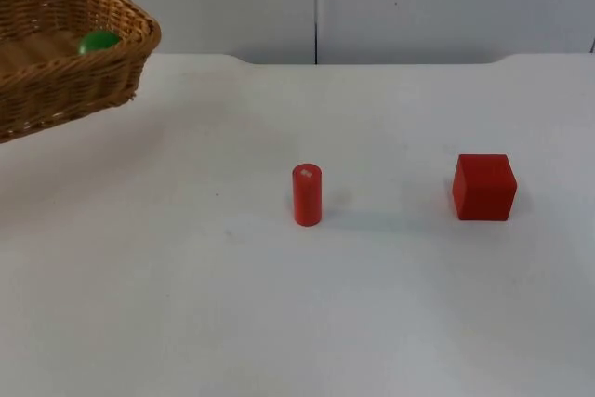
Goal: Pick up the basket with the left hand and place the object to the left of the red cylinder into the basket with the right hand.
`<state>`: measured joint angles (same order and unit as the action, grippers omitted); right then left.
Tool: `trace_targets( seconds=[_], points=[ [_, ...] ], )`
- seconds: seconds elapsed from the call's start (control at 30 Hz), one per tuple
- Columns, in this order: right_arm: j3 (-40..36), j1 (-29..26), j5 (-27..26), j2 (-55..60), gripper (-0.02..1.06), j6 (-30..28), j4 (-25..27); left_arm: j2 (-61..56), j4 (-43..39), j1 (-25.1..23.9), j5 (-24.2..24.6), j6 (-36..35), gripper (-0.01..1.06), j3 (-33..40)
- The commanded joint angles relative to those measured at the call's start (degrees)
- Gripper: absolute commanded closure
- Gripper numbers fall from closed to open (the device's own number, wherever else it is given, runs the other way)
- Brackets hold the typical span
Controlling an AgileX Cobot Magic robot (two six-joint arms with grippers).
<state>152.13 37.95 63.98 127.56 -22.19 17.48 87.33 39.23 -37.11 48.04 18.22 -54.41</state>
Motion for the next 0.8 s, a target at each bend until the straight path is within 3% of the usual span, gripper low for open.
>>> trace_targets(
  seconds=[0.0, 0.2, 0.27, 0.33, 0.4, 0.5, 0.53, 0.73, 0.77],
  points=[
    [0.2, -4.3, 6.0, -2.2, 0.01, 0.7, 1.9, -0.3, 2.0, -0.3, -0.1, 0.4, 1.05, -0.2],
    [-2.8, -8.3, 6.0, -4.3, 0.01, 2.6, 1.9, -0.3, 2.0, -0.3, -0.1, 1.0, 1.05, -0.2],
    [-7.4, -8.9, 6.0, -6.6, 0.01, 2.6, 1.2, -0.3, 2.0, -0.3, 0.0, 1.0, 1.05, -0.2],
    [-13.9, -8.9, 6.0, -10.6, 0.01, 3.1, -4.3, -0.3, 2.0, -0.3, 0.0, 1.5, 1.05, -0.2],
    [-17.5, -8.9, 6.0, -12.4, 0.01, 4.3, -6.2, -0.3, 1.9, -0.3, 0.0, 1.5, 1.05, -0.2],
    [-28.8, -8.9, 5.5, -20.2, 0.01, 4.6, -7.0, -0.3, 1.9, -0.3, 0.0, 2.1, 1.05, -0.2],
    [-28.8, -8.9, 5.5, -20.2, 0.01, 4.6, -7.0, -0.3, 1.9, -0.3, 0.0, 2.1, 1.05, -0.2],
    [-60.9, -8.9, -12.1, -41.8, 0.01, 5.3, -6.7, -0.3, 2.3, -0.3, 0.1, 2.1, 1.05, -0.2],
    [-60.9, -8.9, -12.1, -41.8, 0.01, 5.3, -6.7, -0.3, 2.3, -0.3, 0.1, 2.1, 1.05, -0.2]
  ],
)
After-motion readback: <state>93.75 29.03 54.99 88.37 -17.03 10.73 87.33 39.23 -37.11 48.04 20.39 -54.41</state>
